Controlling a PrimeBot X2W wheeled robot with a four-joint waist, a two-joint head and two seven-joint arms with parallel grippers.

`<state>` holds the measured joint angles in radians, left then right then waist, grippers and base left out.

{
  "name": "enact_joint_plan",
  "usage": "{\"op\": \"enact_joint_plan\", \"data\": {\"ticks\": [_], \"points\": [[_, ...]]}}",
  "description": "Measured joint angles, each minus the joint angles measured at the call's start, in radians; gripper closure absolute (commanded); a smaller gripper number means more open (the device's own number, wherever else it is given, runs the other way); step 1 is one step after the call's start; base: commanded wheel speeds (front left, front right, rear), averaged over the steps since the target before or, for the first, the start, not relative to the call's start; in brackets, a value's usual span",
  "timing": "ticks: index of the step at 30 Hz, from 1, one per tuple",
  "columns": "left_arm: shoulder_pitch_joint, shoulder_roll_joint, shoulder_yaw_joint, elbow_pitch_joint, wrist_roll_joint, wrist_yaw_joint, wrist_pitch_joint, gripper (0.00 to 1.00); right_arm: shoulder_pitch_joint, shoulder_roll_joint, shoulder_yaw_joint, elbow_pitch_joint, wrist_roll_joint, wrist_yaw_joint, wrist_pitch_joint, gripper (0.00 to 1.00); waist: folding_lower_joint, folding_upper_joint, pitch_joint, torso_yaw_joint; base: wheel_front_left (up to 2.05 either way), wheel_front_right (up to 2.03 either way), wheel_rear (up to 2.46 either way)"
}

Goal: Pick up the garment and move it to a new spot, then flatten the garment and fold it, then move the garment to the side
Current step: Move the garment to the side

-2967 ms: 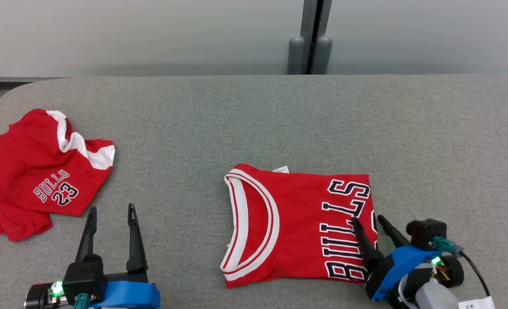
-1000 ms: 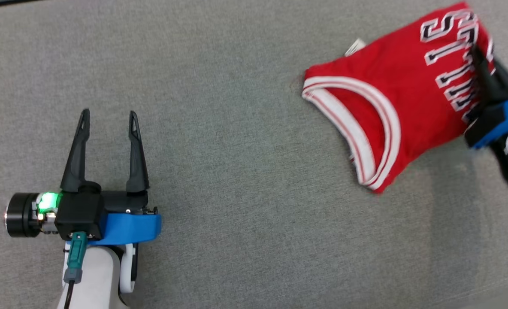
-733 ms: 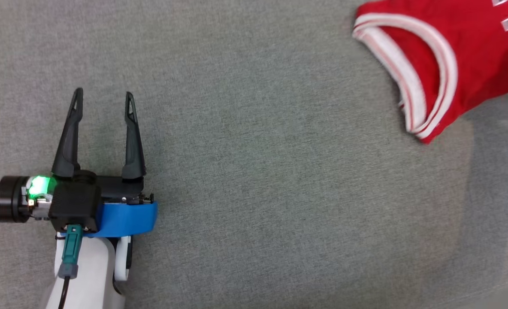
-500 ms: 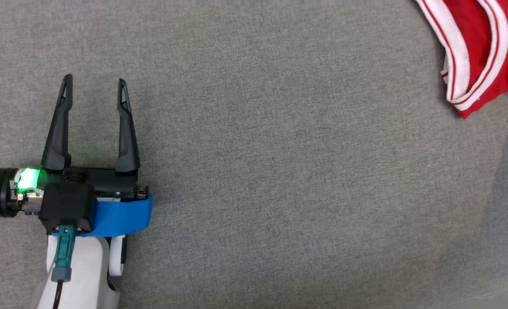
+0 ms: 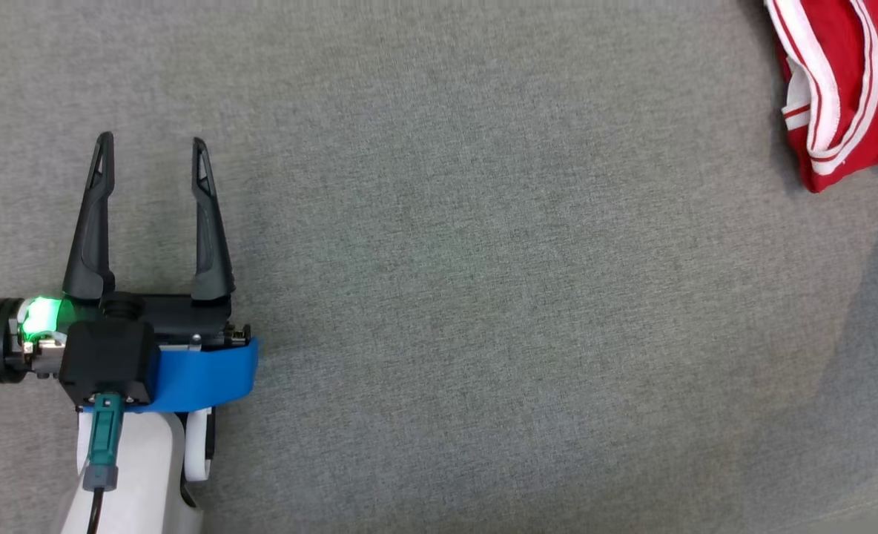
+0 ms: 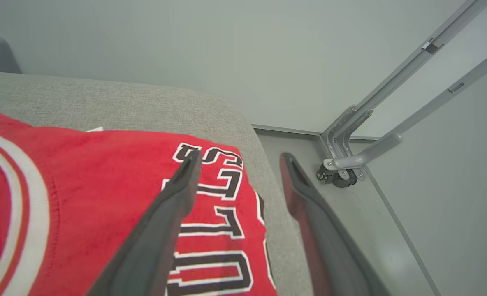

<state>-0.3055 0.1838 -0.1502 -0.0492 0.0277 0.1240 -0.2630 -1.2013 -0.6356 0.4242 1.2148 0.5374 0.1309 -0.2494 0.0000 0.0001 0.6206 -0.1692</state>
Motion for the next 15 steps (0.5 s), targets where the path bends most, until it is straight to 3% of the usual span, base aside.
{"op": "enact_joint_plan", "data": {"ticks": [5, 11, 15], "points": [[0.032, -0.002, 0.003, 0.014, -0.020, 0.011, 0.000, 0.00, 0.001, 0.011, 0.002, -0.014, -0.037, 0.000, -0.010, 0.00, 0.0000, 0.0000, -0.062, 0.013, 0.00, 0.00, 0.00], [0.090, -0.013, 0.020, 0.038, -0.055, 0.021, 0.000, 0.00, 0.068, 0.028, -0.056, -0.205, -0.092, 0.000, -0.013, 0.00, -0.0002, -0.0001, -0.159, 0.036, 0.00, 0.00, 0.00], [0.140, -0.019, 0.042, 0.056, -0.074, 0.025, 0.000, 0.00, 0.157, 0.101, -0.100, -0.351, -0.126, 0.000, -0.013, 0.00, -0.0002, -0.0001, -0.223, 0.045, 0.00, 0.00, 0.00]]}}
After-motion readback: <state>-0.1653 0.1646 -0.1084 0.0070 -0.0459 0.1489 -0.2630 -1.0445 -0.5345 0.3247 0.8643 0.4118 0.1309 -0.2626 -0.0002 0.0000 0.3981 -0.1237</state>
